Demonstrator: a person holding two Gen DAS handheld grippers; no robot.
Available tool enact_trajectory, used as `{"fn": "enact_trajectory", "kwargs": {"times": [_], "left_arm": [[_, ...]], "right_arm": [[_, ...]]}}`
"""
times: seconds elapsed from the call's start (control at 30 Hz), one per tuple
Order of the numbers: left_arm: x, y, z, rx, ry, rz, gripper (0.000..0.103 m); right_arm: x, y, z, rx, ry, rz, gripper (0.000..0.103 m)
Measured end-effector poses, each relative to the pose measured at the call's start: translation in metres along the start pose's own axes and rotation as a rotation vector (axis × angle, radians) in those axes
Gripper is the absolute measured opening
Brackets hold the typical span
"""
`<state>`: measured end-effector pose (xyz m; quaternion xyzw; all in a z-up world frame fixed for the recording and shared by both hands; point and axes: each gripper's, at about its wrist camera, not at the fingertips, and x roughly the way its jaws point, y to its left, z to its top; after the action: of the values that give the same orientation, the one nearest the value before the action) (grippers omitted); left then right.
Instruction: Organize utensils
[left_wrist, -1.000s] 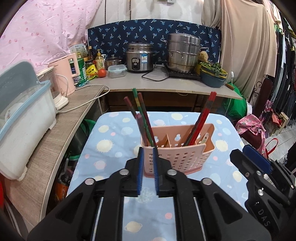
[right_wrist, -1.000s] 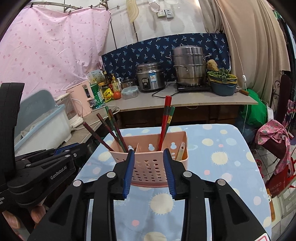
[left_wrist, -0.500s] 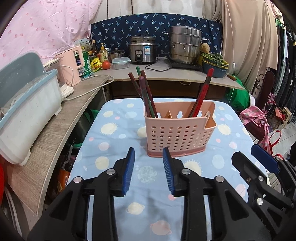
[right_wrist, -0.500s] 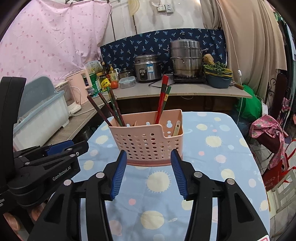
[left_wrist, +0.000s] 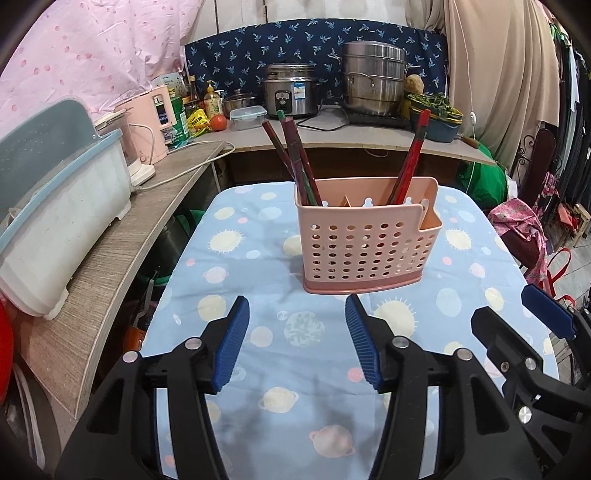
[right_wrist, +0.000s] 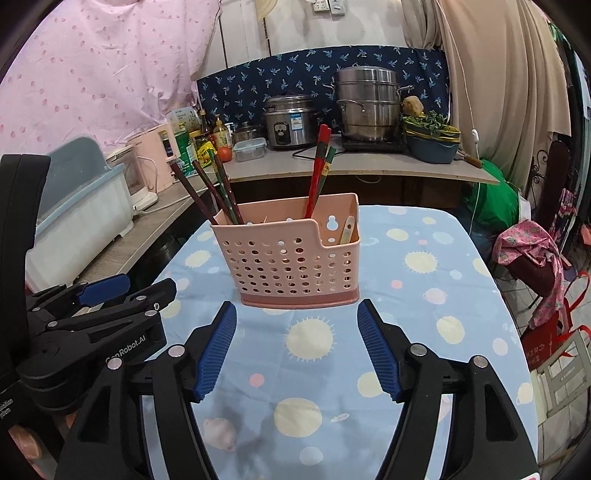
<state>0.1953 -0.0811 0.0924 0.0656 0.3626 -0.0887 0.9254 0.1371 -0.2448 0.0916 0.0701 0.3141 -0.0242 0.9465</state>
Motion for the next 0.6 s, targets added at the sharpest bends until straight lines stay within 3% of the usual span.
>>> {"fn": "enact_trajectory", "kwargs": {"times": [0.1, 0.27, 0.4, 0.5, 0.6], "left_arm": [[-0.001, 0.000, -0.001, 0.004, -0.006, 0.011, 0.064], [-0.002, 0.001, -0.003, 0.006, -0.010, 0.027, 0.075], [-0.001, 0.002, -0.005, 0.005, -0.011, 0.045, 0.087], [0.000, 0.003, -0.007, 0.007, -0.009, 0.055, 0.090], [0.001, 0.005, -0.008, 0.001, -0.002, 0.054, 0.093]], "right_arm": [[0.000, -0.001, -0.002, 0.008, 0.004, -0.007, 0.072], [0.001, -0.007, -0.003, 0.031, 0.016, -0.016, 0.084], [0.004, -0.010, -0.005, 0.038, 0.034, -0.026, 0.085], [0.004, -0.010, -0.007, 0.026, 0.035, -0.054, 0.096], [0.004, -0.010, -0.009, 0.019, 0.030, -0.062, 0.097]]}}
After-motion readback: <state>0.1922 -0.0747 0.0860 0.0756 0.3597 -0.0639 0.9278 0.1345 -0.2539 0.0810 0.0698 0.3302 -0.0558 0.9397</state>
